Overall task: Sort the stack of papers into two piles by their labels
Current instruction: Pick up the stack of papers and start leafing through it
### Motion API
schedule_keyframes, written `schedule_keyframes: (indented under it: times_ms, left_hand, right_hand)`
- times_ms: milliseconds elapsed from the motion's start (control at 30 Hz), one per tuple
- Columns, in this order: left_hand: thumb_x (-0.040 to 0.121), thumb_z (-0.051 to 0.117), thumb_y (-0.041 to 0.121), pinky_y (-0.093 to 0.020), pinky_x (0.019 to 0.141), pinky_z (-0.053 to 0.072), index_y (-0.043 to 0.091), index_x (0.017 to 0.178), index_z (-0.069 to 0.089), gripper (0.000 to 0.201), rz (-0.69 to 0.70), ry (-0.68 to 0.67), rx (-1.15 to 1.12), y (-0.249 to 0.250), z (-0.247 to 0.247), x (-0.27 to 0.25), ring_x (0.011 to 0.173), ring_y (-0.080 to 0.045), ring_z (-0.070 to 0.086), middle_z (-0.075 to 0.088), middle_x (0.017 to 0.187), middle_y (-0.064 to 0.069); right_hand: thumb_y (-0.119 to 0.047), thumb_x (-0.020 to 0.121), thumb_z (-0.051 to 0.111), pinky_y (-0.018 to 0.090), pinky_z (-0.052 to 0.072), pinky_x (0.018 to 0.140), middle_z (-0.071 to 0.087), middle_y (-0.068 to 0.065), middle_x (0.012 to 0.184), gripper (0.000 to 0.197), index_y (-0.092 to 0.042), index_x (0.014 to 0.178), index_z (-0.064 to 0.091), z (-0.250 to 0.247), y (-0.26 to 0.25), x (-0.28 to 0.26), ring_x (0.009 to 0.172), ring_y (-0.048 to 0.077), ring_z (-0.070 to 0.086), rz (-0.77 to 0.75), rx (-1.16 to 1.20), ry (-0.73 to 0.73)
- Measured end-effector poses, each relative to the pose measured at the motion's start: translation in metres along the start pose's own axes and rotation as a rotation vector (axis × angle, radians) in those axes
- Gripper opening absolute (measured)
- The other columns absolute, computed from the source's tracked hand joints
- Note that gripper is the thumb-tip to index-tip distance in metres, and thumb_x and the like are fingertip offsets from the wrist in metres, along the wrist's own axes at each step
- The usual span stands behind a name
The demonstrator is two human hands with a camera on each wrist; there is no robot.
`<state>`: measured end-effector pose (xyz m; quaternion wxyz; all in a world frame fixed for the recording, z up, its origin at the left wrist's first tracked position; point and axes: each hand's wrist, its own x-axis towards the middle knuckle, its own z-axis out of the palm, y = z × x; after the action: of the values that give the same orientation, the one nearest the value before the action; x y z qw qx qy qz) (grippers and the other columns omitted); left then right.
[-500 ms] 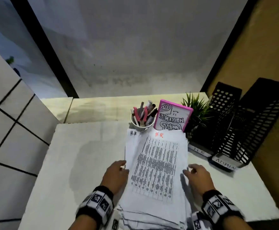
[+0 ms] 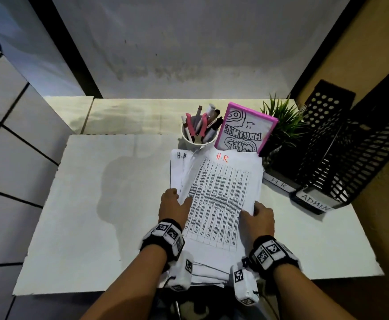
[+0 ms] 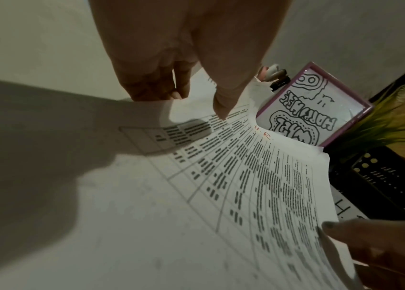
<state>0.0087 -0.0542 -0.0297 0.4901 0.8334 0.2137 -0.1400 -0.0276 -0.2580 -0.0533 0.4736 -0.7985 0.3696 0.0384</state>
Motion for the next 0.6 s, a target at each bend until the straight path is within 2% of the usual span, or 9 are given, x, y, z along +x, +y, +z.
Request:
schedule_keyframes:
  times_ms: [133,200,267,333,367,433,500,533,600]
  left_hand:
    - [0.081,0.065,0.047,-0.038,0.072,0.056,0.019,0.096,0.049,0.036,0.008,-0.106,0.003,0.005,0.004,-0.007,0.074,-0.020,0.060,0.060,0.086,-0.001]
    - [0.089,0.060,0.037,-0.031,0.066,0.052,0.025,0.083,0.045,0.020,0.038,-0.122,-0.021,0.006,0.006,-0.012,0.064,-0.011,0.049,0.050,0.075,0.007]
    - [0.095,0.054,0.023,-0.025,0.068,0.045,0.028,0.085,0.043,0.016,0.050,-0.133,-0.067,0.003,0.004,-0.014,0.070,-0.010,0.045,0.042,0.075,0.014]
    - [0.095,0.054,0.017,-0.024,0.069,0.044,0.028,0.089,0.052,0.013,0.057,-0.151,-0.170,-0.009,0.000,-0.012,0.079,-0.017,0.056,0.055,0.080,0.011]
    - [0.094,0.055,0.017,-0.029,0.075,0.049,0.025,0.097,0.058,0.010,0.052,-0.185,-0.224,-0.013,-0.005,-0.013,0.087,-0.021,0.061,0.064,0.086,0.005]
    - [0.089,0.058,0.021,-0.043,0.092,0.051,0.026,0.114,0.061,0.025,0.029,-0.239,-0.337,-0.021,-0.014,-0.013,0.102,-0.022,0.065,0.071,0.105,0.000]
    - [0.085,0.060,0.025,-0.049,0.097,0.048,0.029,0.115,0.062,0.030,0.015,-0.292,-0.433,-0.018,-0.025,-0.020,0.106,-0.021,0.065,0.071,0.111,0.000]
    - [0.087,0.061,0.023,-0.045,0.097,0.049,0.028,0.112,0.063,0.026,0.013,-0.294,-0.467,-0.017,-0.029,-0.021,0.104,-0.015,0.066,0.072,0.107,0.005]
    - [0.094,0.058,0.010,-0.024,0.089,0.047,0.027,0.104,0.060,0.020,0.012,-0.290,-0.522,-0.016,-0.034,-0.022,0.089,0.011,0.064,0.073,0.090,0.022]
  right_hand:
    - [-0.008,0.073,0.057,0.016,0.042,0.043,0.068,0.015,0.082,0.016,-0.013,0.081,0.069,-0.012,-0.012,-0.010,0.048,0.011,0.052,-0.042,0.100,-0.059]
    - [-0.001,0.077,0.062,0.012,0.043,0.046,0.068,0.017,0.083,0.014,-0.008,0.087,0.069,-0.018,-0.013,-0.010,0.050,0.004,0.055,-0.076,0.128,-0.096]
    - [-0.005,0.077,0.067,0.016,0.045,0.056,0.067,0.016,0.087,0.014,-0.005,0.091,0.069,-0.023,-0.011,-0.010,0.063,0.008,0.059,-0.059,0.184,-0.115]
    - [-0.009,0.078,0.071,0.027,0.050,0.072,0.064,0.010,0.089,0.016,-0.011,0.094,0.069,-0.026,-0.008,-0.007,0.076,0.014,0.061,-0.008,0.309,-0.113]
    - [-0.014,0.081,0.073,0.033,0.051,0.083,0.063,0.008,0.098,0.026,-0.012,0.106,0.068,-0.026,-0.005,-0.004,0.088,0.018,0.062,0.006,0.315,-0.095]
    - [-0.033,0.082,0.075,0.041,0.046,0.101,0.060,0.006,0.112,0.054,-0.012,0.129,0.057,-0.030,-0.012,-0.006,0.107,0.025,0.060,0.029,0.323,-0.083]
    - [-0.046,0.073,0.079,0.047,0.046,0.104,0.063,0.004,0.119,0.071,-0.015,0.132,0.055,-0.031,-0.014,-0.005,0.113,0.025,0.061,0.077,0.497,-0.118]
    - [-0.046,0.069,0.082,0.048,0.046,0.104,0.065,0.006,0.123,0.076,-0.013,0.132,0.056,-0.032,-0.018,-0.005,0.114,0.026,0.062,0.112,0.576,-0.164]
    - [-0.039,0.063,0.086,0.047,0.046,0.104,0.067,0.012,0.122,0.083,-0.005,0.131,0.054,-0.032,-0.022,-0.005,0.116,0.028,0.063,0.170,0.624,-0.320]
